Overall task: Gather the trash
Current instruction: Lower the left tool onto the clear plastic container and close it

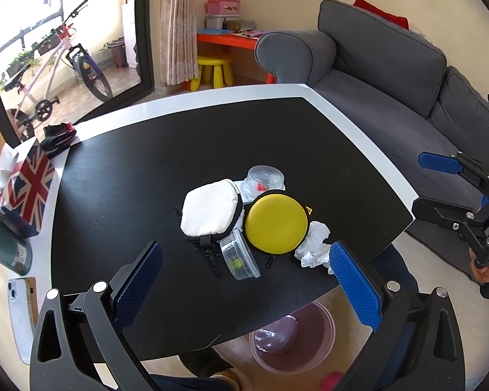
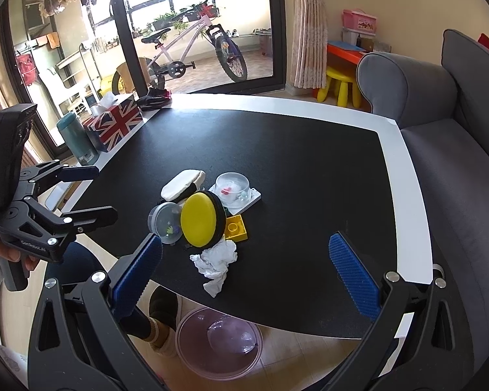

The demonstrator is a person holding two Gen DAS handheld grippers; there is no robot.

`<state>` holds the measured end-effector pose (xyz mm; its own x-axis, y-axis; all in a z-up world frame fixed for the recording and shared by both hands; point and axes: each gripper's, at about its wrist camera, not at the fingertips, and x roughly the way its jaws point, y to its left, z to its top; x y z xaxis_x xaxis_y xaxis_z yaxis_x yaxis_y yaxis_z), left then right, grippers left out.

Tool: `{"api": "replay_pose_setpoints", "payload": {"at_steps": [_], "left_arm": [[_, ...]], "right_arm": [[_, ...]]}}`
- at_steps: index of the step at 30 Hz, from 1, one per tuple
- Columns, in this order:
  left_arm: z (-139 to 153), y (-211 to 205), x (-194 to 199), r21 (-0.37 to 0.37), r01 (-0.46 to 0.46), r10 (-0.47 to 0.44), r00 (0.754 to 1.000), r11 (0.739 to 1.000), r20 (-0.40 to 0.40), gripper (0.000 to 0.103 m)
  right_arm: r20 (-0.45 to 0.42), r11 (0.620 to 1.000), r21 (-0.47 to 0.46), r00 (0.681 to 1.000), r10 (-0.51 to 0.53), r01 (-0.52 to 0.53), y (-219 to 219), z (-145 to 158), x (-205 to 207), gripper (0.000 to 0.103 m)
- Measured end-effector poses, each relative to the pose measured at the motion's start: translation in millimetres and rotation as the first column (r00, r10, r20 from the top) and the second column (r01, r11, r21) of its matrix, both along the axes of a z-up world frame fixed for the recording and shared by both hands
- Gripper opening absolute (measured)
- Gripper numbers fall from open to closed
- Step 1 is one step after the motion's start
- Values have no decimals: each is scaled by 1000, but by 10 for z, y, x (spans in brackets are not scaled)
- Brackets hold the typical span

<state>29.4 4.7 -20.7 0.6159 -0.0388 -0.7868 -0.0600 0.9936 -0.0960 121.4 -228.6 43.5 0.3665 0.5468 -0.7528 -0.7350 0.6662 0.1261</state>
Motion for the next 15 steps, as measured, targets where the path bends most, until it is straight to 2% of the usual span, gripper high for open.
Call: {"api": "replay_pose_setpoints", "payload": {"at_steps": [7, 15], "left_arm": [[-191, -14, 210, 5, 5, -5, 998, 1000, -62, 98], [-520, 125, 407, -24, -49, 45, 987, 999, -153, 97]], "right_arm": [[-8, 1000, -5, 1000, -7, 7, -29, -39, 15, 100], [-23, 1000, -6, 1000, -13, 13, -64, -112, 35, 100]]}}
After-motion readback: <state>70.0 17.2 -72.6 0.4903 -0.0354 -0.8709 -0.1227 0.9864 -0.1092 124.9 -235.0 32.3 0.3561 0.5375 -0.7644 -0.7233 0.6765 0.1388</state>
